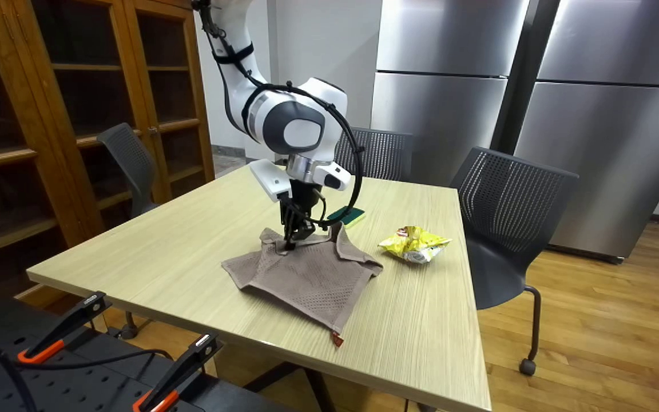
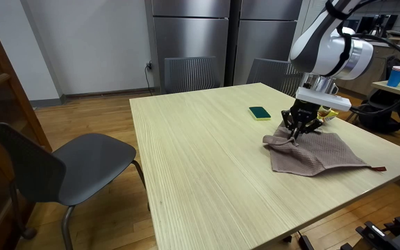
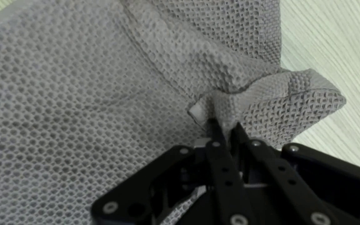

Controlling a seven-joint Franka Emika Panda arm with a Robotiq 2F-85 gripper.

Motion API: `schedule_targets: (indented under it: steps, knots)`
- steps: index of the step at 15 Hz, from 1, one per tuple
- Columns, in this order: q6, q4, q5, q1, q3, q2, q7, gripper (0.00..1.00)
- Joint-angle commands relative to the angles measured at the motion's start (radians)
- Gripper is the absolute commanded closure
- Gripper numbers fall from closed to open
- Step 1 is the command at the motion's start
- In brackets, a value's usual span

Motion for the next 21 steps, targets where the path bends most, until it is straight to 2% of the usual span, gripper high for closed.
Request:
schedule_targets:
  steps: [1,3,10,21]
  knots:
    - [-0.03,0.021,0.013,-0.002,0.003,0.002,0.016,0.64]
    - [-0.031,0.021,0.012,-0.002,0.002,0.001,0.016,0.55]
    - [-0.032,0.024,0.011,-0.004,0.002,-0.002,0.011,0.02]
    - [-0.032,0.027,0.019,-0.008,0.011,-0.012,0.003,0.0]
